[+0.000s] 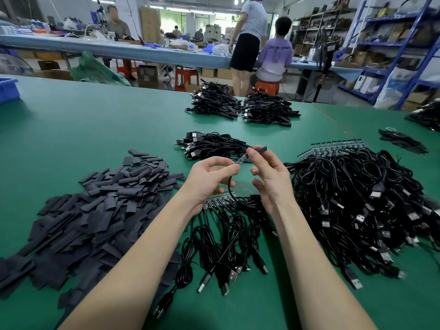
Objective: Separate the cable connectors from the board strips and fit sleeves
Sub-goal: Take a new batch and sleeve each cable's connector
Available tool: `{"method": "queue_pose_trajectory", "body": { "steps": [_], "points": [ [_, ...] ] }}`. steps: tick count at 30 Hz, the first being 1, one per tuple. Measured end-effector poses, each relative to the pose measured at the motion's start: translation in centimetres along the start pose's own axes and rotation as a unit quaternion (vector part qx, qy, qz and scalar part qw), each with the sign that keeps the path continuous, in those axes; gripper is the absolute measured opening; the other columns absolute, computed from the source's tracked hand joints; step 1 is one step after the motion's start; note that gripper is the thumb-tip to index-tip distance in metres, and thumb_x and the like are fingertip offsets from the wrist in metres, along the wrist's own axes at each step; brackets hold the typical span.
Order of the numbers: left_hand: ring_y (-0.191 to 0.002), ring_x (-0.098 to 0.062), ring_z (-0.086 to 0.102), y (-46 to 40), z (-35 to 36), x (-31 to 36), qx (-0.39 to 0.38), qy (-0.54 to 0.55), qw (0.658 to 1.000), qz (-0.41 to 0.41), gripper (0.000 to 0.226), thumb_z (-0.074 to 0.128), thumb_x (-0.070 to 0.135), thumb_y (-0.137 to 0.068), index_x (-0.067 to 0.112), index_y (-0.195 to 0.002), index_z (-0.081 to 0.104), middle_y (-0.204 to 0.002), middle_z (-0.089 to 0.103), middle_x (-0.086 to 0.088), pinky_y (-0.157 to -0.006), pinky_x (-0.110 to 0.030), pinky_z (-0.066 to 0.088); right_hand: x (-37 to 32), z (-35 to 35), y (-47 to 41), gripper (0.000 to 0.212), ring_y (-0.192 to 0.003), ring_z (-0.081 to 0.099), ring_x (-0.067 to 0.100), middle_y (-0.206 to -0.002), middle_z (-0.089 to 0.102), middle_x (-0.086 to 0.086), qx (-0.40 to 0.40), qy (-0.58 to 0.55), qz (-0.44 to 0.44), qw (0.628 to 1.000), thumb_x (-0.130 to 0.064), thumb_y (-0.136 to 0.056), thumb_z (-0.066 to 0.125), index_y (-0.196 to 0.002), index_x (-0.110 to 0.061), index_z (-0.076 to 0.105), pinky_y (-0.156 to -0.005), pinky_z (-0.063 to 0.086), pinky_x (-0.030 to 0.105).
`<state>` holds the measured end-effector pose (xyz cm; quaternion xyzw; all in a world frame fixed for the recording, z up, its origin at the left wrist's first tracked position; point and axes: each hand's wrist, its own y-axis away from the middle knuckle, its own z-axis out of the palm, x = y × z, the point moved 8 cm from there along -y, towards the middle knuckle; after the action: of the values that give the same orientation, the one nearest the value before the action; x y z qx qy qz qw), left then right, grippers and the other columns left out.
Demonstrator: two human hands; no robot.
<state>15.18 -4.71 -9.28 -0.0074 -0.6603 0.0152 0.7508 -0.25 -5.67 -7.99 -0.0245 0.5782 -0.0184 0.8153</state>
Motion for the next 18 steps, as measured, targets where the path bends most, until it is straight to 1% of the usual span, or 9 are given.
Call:
{"method": "queue_pose_trajectory", "body": {
  "steps": [5, 7, 8, 10, 13, 16, 18],
  "points": [
    [-0.063, -0.009, 0.065, 0.1, -0.1, 0.5, -0.021, -0.003, 1.000, -0.002, 0.017, 0.082, 0.025, -0.083, 0.020, -0.095, 0.071, -0.084, 0.075, 0.005, -0.047, -0.016, 0.042, 0.0, 0.2, -0.1, 0.008, -0.063, 0.041, 0.005, -0.097, 0.075, -0.016, -0.016, -0.001, -0.015, 1.000, -0.027, -0.085, 0.079, -0.085, -0.034, 0.077, -0.062, 0.033, 0.020],
    [-0.063, -0.010, 0.065, 0.2, -0.1, 0.7, -0.033, 0.004, 0.999, -0.007, 0.014, 0.082, 0.025, -0.082, 0.024, -0.091, 0.071, -0.083, 0.074, 0.006, -0.047, -0.016, 0.042, -0.1, 0.3, 0.0, 0.007, -0.064, 0.041, 0.004, -0.100, 0.075, -0.016, -0.032, -0.017, -0.015, 0.999, -0.031, -0.079, 0.080, -0.086, -0.034, 0.076, -0.061, 0.034, 0.019],
    [-0.063, -0.010, 0.065, 0.3, 0.0, 0.7, -0.043, 0.014, 0.999, -0.013, 0.014, 0.083, 0.025, -0.081, 0.026, -0.088, 0.072, -0.082, 0.073, 0.008, -0.048, -0.017, 0.042, 0.0, 0.4, 0.0, 0.012, -0.064, 0.042, 0.004, -0.102, 0.075, -0.016, -0.044, -0.025, -0.015, 0.999, -0.034, -0.076, 0.080, -0.087, -0.034, 0.076, -0.061, 0.034, 0.018],
    [-0.062, -0.010, 0.064, 0.6, 0.4, 0.7, -0.074, 0.040, 0.996, -0.030, 0.016, 0.085, 0.028, -0.073, 0.031, -0.081, 0.071, -0.081, 0.071, 0.009, -0.048, -0.017, 0.041, 0.0, 0.6, -0.1, 0.018, -0.064, 0.044, 0.004, -0.105, 0.074, -0.015, -0.063, -0.037, -0.009, 0.997, -0.036, -0.072, 0.079, -0.089, -0.033, 0.074, -0.060, 0.034, 0.016],
    [-0.060, -0.008, 0.062, 0.9, 1.1, 0.5, -0.121, 0.088, 0.987, -0.064, 0.020, 0.086, 0.030, -0.063, 0.032, -0.077, 0.071, -0.080, 0.068, 0.010, -0.045, -0.014, 0.041, 0.2, 0.9, -0.1, 0.015, -0.061, 0.048, 0.002, -0.103, 0.074, -0.015, -0.086, -0.066, 0.005, 0.994, -0.032, -0.073, 0.078, -0.088, -0.032, 0.074, -0.057, 0.035, 0.015],
    [-0.058, -0.007, 0.059, 1.1, 1.4, 0.2, -0.136, 0.125, 0.979, -0.084, 0.020, 0.083, 0.024, -0.066, 0.029, -0.081, 0.069, -0.080, 0.068, 0.010, -0.042, -0.013, 0.040, 0.3, 1.1, -0.1, 0.013, -0.058, 0.046, 0.002, -0.101, 0.074, -0.014, -0.097, -0.095, 0.004, 0.991, -0.027, -0.076, 0.076, -0.088, -0.031, 0.074, -0.053, 0.036, 0.013],
    [-0.057, -0.006, 0.058, 1.2, 1.5, 0.1, -0.147, 0.138, 0.975, -0.093, 0.017, 0.081, 0.021, -0.069, 0.029, -0.080, 0.070, -0.080, 0.068, 0.009, -0.042, -0.012, 0.040, 0.2, 1.2, 0.0, 0.012, -0.058, 0.046, 0.002, -0.102, 0.074, -0.014, -0.108, -0.101, 0.000, 0.989, -0.026, -0.078, 0.077, -0.089, -0.032, 0.075, -0.052, 0.037, 0.012]
  ]
}}
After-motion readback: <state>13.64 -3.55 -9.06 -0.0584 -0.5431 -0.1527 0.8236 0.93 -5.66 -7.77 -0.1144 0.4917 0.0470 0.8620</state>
